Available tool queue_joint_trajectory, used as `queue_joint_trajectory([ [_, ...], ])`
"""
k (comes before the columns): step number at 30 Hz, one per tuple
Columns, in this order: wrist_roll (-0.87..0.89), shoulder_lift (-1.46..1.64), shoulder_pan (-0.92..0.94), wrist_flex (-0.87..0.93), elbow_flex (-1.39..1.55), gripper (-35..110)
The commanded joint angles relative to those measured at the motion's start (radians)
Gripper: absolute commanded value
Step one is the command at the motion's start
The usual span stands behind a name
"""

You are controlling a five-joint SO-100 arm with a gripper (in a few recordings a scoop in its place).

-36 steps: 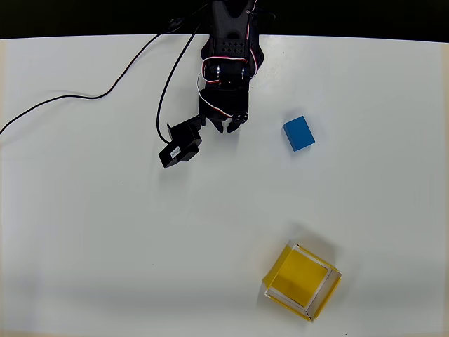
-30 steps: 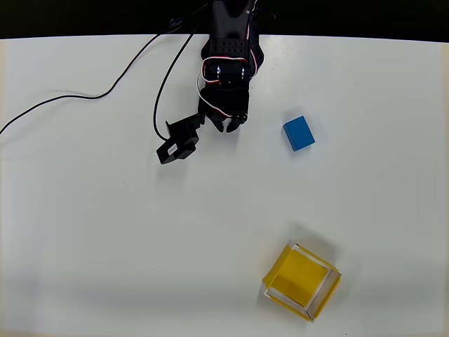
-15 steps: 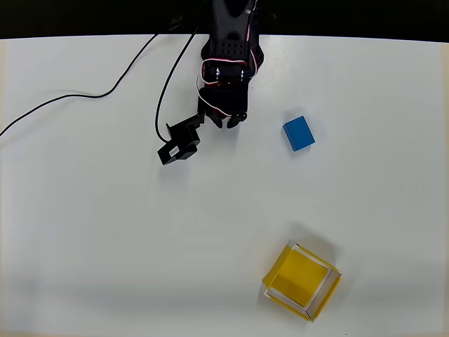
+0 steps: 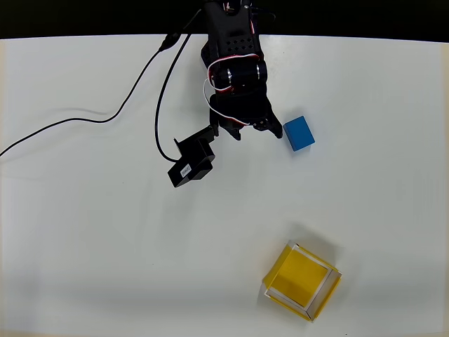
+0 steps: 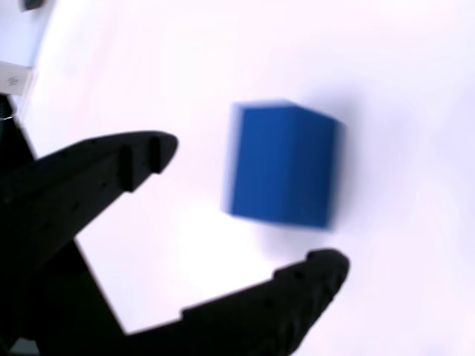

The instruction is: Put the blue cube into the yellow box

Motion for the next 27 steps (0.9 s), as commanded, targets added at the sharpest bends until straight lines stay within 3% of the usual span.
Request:
queue_joint_trajectory([
  [1, 0.054, -0.097, -0.104, 0.015, -0.242, 40],
  [13, 0.110, -0.394, -0.307, -0.015, -0.276, 57],
  [27, 0.150, -0.630, -0.425, -0.216, -0.144, 59],
])
